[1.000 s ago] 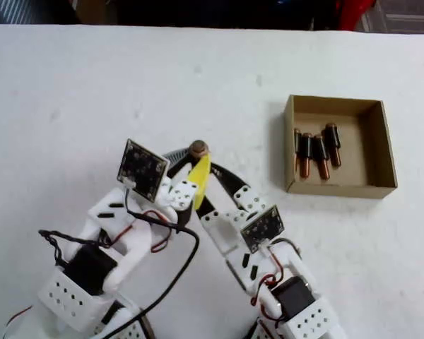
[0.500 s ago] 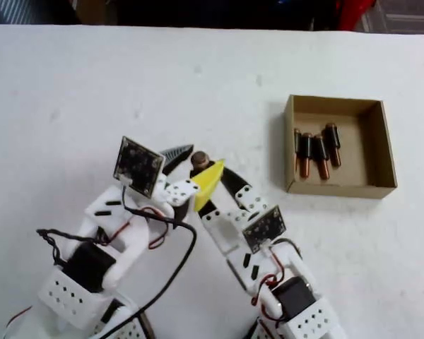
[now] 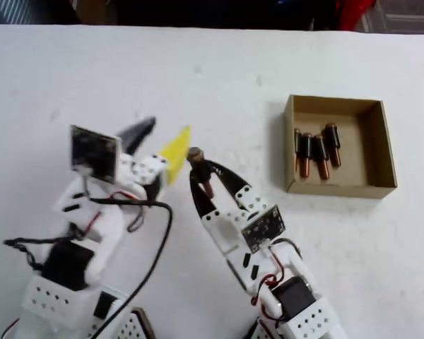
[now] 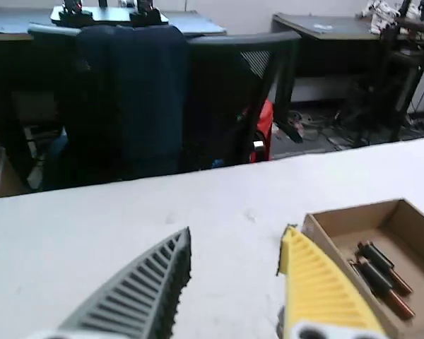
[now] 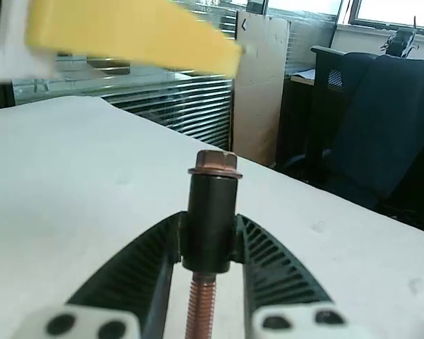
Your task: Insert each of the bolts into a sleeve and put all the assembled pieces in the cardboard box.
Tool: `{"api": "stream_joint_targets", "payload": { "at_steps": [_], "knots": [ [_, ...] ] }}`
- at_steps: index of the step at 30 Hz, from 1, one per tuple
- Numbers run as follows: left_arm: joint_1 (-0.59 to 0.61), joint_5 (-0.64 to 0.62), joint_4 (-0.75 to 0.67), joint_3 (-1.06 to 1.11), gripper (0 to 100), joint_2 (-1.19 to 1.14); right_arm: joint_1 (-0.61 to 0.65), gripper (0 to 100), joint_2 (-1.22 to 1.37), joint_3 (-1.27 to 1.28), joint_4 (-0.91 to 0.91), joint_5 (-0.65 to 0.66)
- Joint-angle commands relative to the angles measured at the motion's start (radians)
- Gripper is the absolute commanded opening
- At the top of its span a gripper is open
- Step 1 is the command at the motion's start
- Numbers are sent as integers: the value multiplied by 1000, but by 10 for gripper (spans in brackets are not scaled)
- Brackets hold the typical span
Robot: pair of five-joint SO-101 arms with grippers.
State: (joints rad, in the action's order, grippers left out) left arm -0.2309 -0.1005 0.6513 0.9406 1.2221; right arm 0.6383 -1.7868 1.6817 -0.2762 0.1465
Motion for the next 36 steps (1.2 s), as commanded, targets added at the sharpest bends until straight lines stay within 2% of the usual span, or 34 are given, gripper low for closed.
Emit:
{"api": "stream_joint_targets", "payload": {
  "at_steps": [1, 5, 8, 17, 21, 26, 36],
  "knots": [
    [93, -2, -14, -80, 173, 13, -12, 17, -15, 8, -1, 15],
    [188, 123, -12, -66, 11, 13, -71, 17, -15, 8, 4, 15],
    [236, 144, 31, -55, 53, 13, -102, 17, -15, 8, 5, 15],
    [274, 144, 137, -51, 23, 24, -104, 17, -15, 8, 1, 15],
    [320, 144, 150, -21, 23, 163, -104, 17, -15, 8, 1, 15],
    [328, 180, 152, 124, 23, 417, -104, 17, -15, 8, 1, 15],
    [329, 207, 221, 276, 22, 610, -105, 17, -15, 8, -21, 15]
  ]
}}
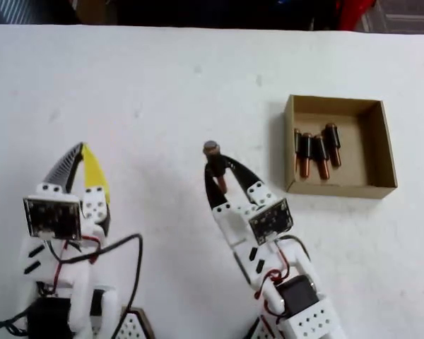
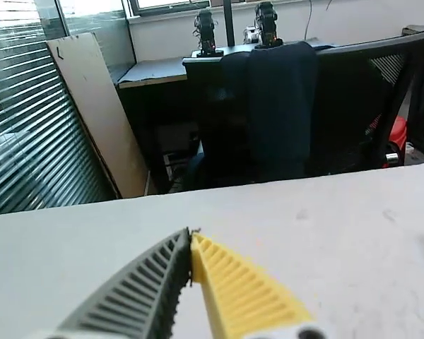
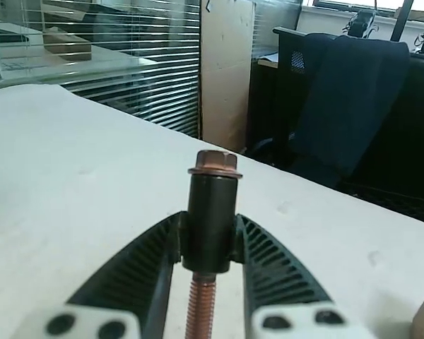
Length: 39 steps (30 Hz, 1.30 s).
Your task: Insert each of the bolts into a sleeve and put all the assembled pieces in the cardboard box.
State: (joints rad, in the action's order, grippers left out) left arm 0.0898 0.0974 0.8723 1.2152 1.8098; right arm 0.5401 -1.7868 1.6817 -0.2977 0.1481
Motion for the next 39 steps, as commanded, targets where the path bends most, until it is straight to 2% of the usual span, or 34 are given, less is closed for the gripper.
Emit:
{"api": "stream_joint_targets", "payload": {
  "at_steps": [1, 5, 15, 24, 29, 33, 39],
  "knots": [
    [8, 8, 0, 3, 22, 19, -7, 17, -15, 8, 1, 14],
    [7, 12, 0, 34, 22, 18, -7, 17, -15, 8, 1, 14],
    [8, 14, -9, 267, 22, 18, -13, 17, -15, 8, -1, 14],
    [5, 6, 0, 413, 22, 18, -180, 17, -15, 2, 7, 14],
    [1, 5, 2, 479, 22, 15, -325, 17, -15, -71, -18, 14],
    [1, 5, 55, 477, 22, 16, -421, 17, -15, -166, -113, 14],
    [1, 3, 135, 477, 22, 16, -446, 17, -13, -295, -272, 15]
  ]
}}
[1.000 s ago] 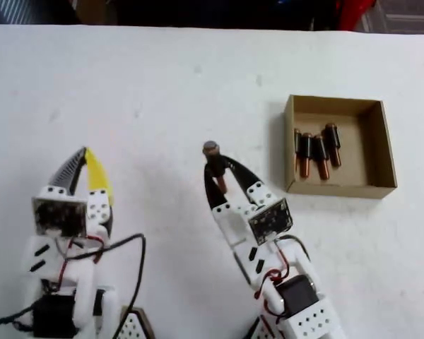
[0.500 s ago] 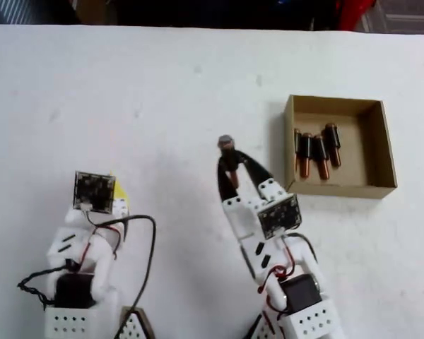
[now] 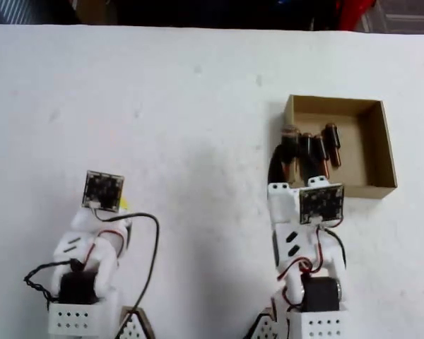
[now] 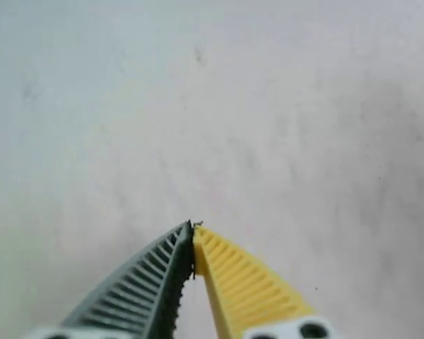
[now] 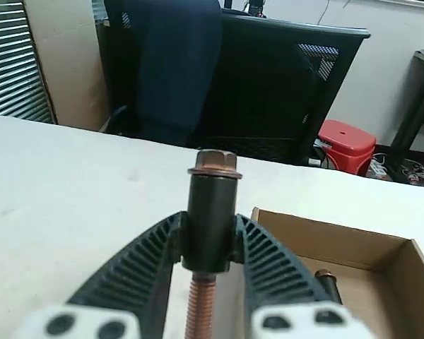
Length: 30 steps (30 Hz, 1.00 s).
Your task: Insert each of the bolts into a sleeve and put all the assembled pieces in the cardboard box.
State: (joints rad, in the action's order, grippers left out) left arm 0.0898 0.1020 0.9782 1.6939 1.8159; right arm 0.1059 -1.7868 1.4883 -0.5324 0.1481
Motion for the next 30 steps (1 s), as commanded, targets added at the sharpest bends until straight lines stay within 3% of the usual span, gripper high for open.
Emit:
{"api": "stream_joint_targets", "payload": {
  "at_steps": [1, 6, 16, 30],
  "knots": [
    [1, -2, 41, -2, 22, 10, -12, 17, -13, -114, -48, 17],
    [1, -2, 120, -2, 22, 10, -16, 17, -13, -186, -108, 109],
    [7, -2, 236, -2, 23, 10, -139, 17, 45, -298, -139, 115],
    [5, 6, 308, -2, 23, 8, -188, 17, 808, -732, -171, 114]
  ]
}}
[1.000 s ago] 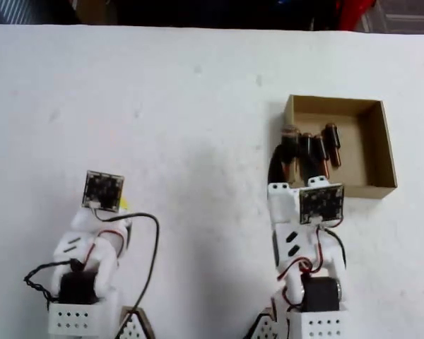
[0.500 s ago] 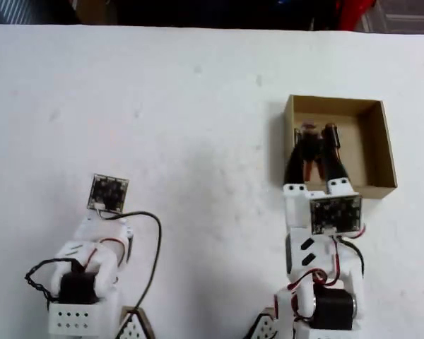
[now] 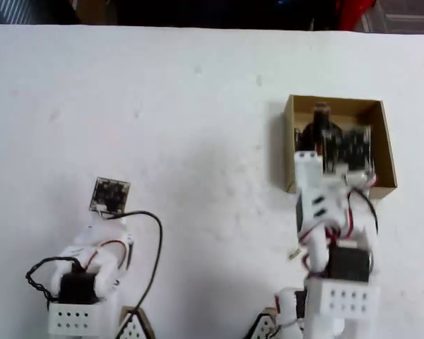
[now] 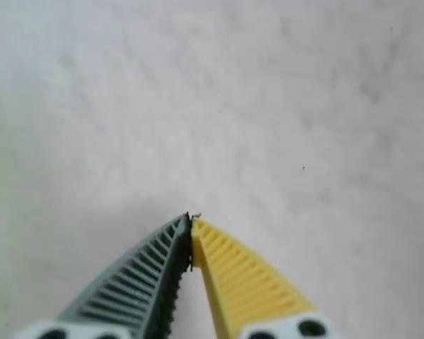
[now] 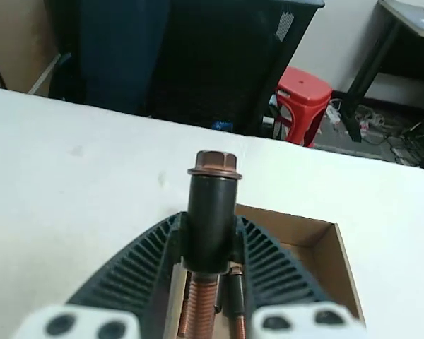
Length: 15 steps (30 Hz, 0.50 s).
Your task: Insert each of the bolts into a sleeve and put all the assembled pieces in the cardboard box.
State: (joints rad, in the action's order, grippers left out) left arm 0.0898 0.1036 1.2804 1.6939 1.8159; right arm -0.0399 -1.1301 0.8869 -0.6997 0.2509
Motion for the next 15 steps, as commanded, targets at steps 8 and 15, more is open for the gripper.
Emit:
{"api": "stream_joint_targets", "payload": {
  "at_steps": [8, 15],
  "knots": [
    [7, 5, 6, -2, 23, 8, -185, 17, 631, -364, -5, 18],
    [7, 5, 6, -2, 23, 8, -228, 17, 961, -617, -99, 110]
  ]
}}
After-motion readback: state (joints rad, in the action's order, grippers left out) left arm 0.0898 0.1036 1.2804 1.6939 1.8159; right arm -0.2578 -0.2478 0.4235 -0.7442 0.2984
